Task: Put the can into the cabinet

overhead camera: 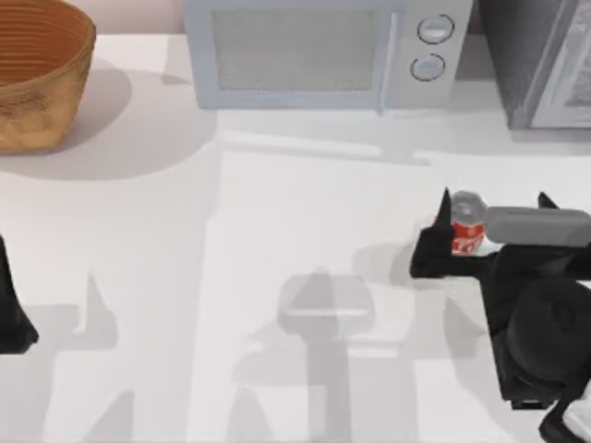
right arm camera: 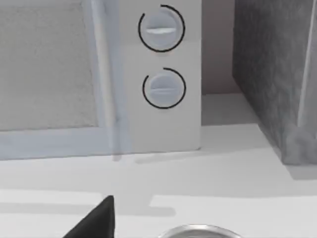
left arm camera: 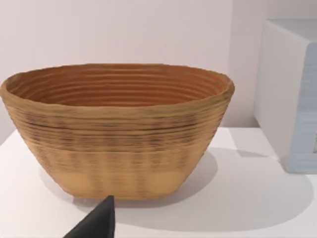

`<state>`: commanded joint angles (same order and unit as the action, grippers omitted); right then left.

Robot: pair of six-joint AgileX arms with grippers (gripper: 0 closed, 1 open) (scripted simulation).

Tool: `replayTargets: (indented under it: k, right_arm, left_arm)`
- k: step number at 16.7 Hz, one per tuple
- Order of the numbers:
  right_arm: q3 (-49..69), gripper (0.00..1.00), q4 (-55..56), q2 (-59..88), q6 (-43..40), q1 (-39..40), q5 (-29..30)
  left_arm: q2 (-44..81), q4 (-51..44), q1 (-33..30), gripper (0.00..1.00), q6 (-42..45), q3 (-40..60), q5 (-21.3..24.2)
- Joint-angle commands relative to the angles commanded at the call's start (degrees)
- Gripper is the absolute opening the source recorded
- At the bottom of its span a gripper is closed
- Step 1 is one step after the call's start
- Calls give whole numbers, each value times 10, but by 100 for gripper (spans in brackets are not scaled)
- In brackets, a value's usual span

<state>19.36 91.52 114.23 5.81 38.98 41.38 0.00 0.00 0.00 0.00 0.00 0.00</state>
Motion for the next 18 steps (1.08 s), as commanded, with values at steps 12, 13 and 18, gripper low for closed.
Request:
replayTargets:
  k: [12,13,18]
  right_arm:
    - [13,100,128,192,7,63,57]
    - [13,100,128,192,7,63,57]
    - [61,100,127,254,21,70,61]
  left_arm:
    - [0,0,0,100,0,0,0]
    - [0,0,0,100,0,0,0]
    - [0,0,0,100,0,0,0]
